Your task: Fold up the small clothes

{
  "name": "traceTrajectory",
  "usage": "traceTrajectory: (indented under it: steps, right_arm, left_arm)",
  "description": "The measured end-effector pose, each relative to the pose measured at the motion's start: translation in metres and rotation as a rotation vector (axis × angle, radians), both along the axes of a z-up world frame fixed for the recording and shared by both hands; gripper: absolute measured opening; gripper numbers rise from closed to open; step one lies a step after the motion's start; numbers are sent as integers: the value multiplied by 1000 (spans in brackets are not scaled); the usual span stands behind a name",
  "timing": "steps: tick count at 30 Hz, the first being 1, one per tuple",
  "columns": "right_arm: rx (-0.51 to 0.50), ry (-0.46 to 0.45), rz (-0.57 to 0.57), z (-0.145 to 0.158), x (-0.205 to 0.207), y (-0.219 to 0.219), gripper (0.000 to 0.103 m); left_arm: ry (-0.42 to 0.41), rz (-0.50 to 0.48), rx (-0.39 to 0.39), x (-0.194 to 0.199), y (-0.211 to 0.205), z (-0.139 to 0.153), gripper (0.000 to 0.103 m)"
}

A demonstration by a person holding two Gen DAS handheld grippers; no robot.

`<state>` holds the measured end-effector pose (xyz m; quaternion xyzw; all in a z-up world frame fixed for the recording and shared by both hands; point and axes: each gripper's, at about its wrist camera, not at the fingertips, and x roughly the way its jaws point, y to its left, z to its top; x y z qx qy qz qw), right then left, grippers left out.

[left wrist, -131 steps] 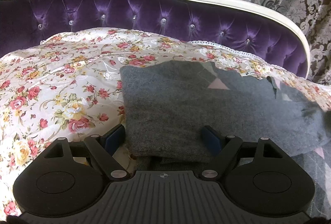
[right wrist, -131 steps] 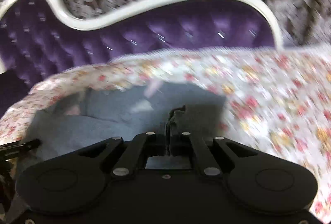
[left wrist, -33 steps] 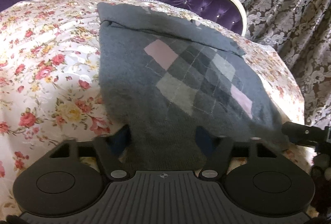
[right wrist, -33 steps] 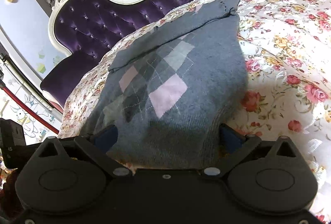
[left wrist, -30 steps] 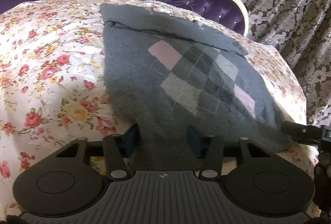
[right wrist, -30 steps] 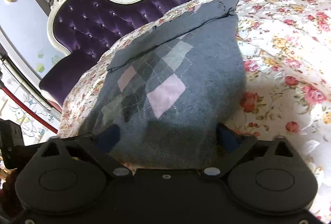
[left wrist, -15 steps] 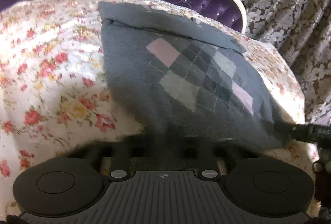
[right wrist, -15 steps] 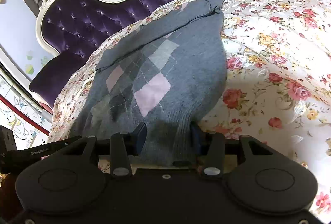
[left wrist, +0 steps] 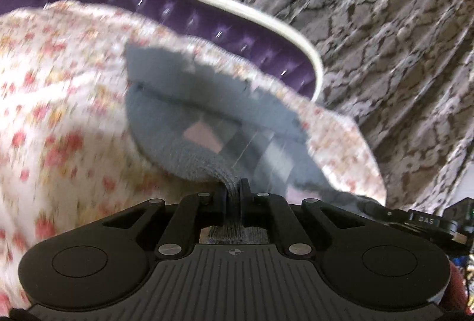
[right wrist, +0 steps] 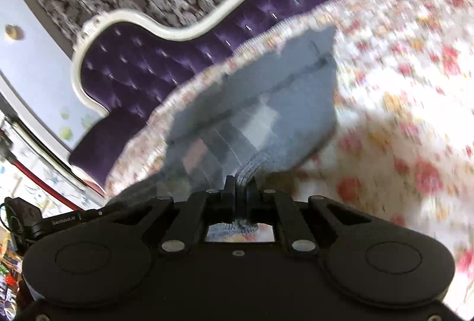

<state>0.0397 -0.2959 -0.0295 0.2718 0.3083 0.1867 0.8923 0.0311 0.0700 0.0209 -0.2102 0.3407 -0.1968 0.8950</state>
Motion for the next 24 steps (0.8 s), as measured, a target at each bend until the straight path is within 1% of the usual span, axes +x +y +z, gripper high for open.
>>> traceTrajectory:
  steps: [2, 6, 9, 14, 16, 19, 24]
  right_arm:
    - [9, -36, 6, 12, 8, -1, 14]
    - [18, -99, 21, 36, 30, -1, 14]
    - [11, -149, 29, 52, 46, -2, 14]
    - [19, -207, 24, 73, 83, -4, 13]
    - [33, -217, 24, 77, 101, -6, 13]
    - [43, -216, 14, 77, 132, -8, 13]
    - [33, -199, -28, 61, 188, -12, 14]
  left_arm:
    - [-28, -9, -6, 10, 0, 12, 7]
    - [-70, -15, -45, 30, 1, 33, 7]
    - [-107, -9, -48, 45, 0, 49, 7]
    - [-125, 6, -65, 79, 2, 68, 7]
    - [-132, 19, -59, 98, 5, 70, 7]
    - [-128, 35, -58, 131, 8, 63, 7]
    - [-106, 76, -39, 187, 8, 41, 7]
